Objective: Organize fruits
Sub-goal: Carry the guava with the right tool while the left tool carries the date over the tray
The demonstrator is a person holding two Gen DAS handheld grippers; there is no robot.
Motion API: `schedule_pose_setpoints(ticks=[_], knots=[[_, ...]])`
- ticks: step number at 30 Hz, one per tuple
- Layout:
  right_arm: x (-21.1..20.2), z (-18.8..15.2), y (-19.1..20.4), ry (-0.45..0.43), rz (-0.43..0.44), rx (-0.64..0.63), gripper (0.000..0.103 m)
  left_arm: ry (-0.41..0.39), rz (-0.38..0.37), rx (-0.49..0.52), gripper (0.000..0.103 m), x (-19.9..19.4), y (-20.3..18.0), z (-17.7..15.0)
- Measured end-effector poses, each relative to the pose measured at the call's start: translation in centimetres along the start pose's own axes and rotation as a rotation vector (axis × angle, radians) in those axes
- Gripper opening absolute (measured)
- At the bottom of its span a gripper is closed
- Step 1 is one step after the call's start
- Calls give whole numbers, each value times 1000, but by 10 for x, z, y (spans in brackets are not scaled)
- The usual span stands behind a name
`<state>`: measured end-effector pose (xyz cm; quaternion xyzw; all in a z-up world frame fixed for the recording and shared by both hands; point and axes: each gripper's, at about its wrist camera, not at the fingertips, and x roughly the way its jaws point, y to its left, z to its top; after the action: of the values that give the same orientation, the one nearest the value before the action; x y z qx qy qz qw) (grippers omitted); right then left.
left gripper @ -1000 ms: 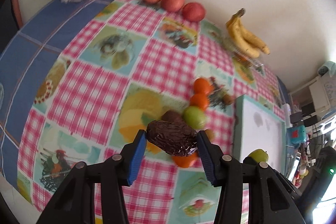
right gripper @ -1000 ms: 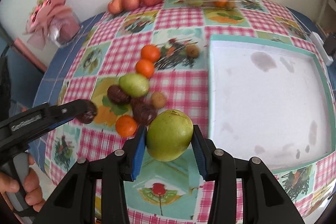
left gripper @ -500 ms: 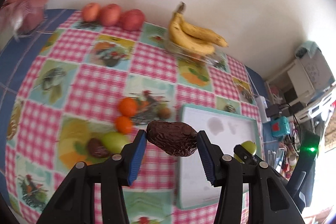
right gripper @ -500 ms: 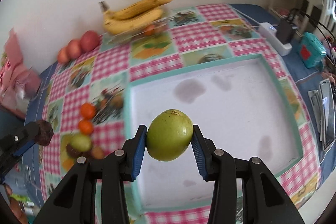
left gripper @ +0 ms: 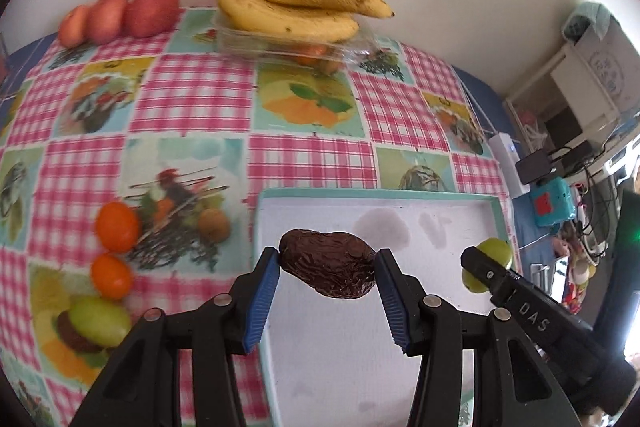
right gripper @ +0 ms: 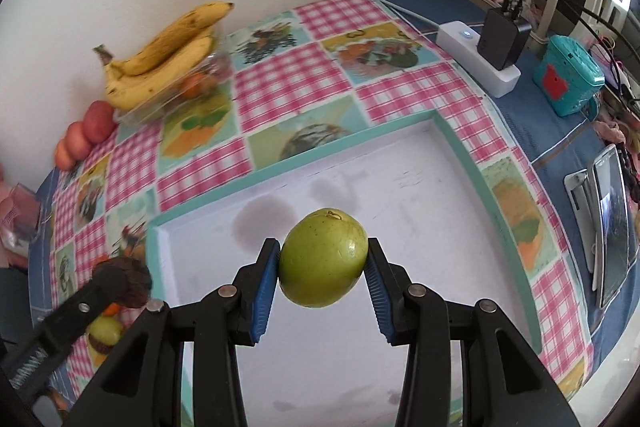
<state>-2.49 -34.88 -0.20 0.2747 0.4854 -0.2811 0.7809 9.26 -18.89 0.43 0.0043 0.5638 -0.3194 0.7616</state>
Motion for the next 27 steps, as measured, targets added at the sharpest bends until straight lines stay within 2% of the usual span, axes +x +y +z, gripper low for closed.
schedule_pose_setpoints(ticks=[9,27], knots=[[31,19,-18,41,-40,28,44,28,14,28,52,34,-3,1],[57,18,-23,97,-61,34,44,54,42,61,53,50,-11,1]])
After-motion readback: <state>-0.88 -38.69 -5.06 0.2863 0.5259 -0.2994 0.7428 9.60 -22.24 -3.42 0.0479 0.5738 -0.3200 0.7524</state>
